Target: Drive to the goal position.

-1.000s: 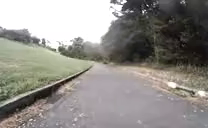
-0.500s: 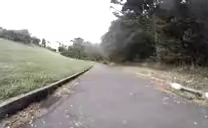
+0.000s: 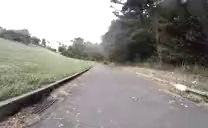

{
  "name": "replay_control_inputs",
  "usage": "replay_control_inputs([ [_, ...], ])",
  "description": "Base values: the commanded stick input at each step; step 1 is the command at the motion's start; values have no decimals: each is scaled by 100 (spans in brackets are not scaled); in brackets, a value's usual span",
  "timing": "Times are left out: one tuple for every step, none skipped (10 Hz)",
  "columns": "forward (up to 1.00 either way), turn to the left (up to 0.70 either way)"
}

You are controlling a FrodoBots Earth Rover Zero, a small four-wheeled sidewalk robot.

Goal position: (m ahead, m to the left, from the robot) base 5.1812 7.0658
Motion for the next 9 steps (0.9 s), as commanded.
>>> replay_control_inputs([
  [50, 0],
  [50, 0],
  [50, 0],
  [50, 0],
  [50, 0],
  [50, 0],
  [50, 0],
  [50, 0],
  [50, 0],
])
